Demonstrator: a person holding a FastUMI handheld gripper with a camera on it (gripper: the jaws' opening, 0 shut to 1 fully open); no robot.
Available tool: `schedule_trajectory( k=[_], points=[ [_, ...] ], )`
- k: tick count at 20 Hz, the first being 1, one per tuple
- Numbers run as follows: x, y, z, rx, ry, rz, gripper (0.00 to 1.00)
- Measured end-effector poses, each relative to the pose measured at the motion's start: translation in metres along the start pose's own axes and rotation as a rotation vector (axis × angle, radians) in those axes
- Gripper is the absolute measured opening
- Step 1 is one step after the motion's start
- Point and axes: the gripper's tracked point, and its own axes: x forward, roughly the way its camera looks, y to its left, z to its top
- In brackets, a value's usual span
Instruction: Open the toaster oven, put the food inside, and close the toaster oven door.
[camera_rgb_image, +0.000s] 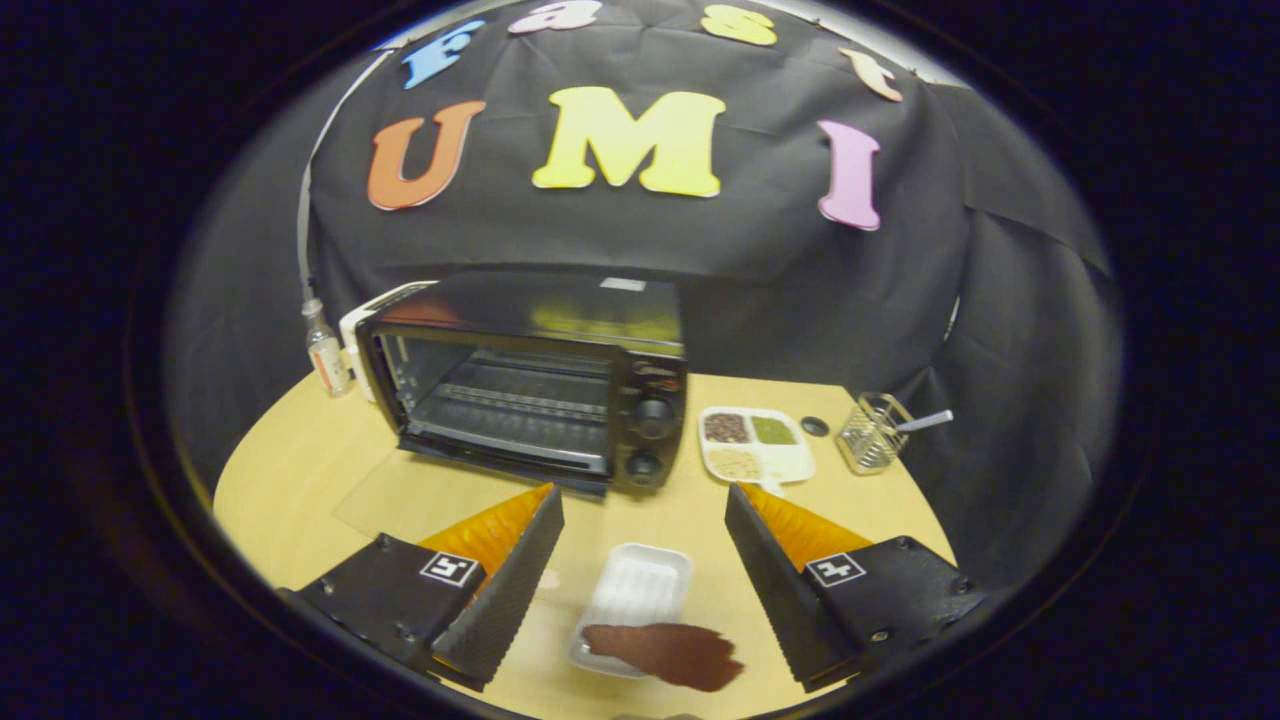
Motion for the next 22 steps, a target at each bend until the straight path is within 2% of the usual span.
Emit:
schedule_trajectory(
  k=[2, 4, 7, 9, 12, 15, 18, 22],
  points=[
    [-0.002, -0.023, -0.024, 0.059, 0.079, 0.035, 1.0],
    [-0.007, -0.03, -0.051, 0.153, 0.157, 0.107, 0.97],
    [-0.01, -0.021, -0.089, 0.291, 0.281, 0.229, 0.84],
    [-0.015, -0.01, -0.108, 0.364, 0.356, 0.308, 0.79],
    [-0.016, -0.003, -0.126, 0.431, 0.441, 0.361, 0.68],
    [-0.015, 0.007, -0.13, 0.488, 0.483, 0.421, 0.52],
    [-0.013, 0.004, -0.124, 0.46, 0.491, 0.445, 0.29],
    [-0.008, -0.001, -0.122, 0.376, 0.501, 0.466, 0.23]
  ],
)
